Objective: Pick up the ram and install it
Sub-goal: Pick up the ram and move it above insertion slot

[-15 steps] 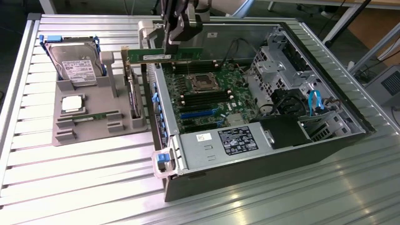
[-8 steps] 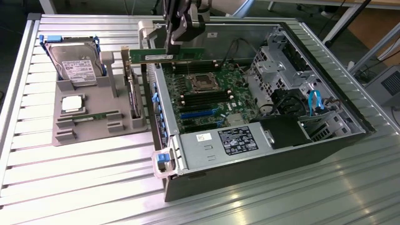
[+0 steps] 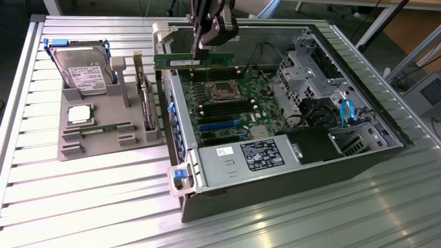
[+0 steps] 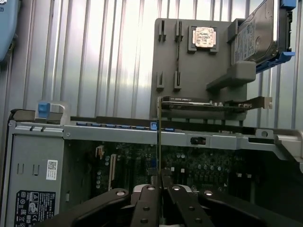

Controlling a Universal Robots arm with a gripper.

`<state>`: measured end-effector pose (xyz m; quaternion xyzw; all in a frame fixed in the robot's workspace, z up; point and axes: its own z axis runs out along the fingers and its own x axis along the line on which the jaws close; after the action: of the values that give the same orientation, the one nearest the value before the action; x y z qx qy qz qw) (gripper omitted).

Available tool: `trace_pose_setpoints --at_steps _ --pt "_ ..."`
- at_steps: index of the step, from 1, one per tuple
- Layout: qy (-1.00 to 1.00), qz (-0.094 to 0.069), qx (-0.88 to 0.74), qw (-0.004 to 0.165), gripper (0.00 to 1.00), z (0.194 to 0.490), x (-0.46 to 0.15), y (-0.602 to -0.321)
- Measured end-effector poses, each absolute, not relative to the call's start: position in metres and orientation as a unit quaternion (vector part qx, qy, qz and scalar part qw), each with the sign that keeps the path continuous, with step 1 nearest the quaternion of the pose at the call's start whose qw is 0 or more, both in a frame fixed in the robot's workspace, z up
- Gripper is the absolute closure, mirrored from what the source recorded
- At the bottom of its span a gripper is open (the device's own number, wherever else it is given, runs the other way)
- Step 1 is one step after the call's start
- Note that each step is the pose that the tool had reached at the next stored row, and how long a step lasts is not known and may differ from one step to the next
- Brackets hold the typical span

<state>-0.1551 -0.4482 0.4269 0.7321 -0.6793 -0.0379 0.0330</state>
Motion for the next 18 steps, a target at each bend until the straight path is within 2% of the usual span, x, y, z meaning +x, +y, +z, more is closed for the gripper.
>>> trace_pose_setpoints --at_steps 18 --pt "-0.678 -0.045 0.732 0.040 0.88 0.426 -0.109 -0.448"
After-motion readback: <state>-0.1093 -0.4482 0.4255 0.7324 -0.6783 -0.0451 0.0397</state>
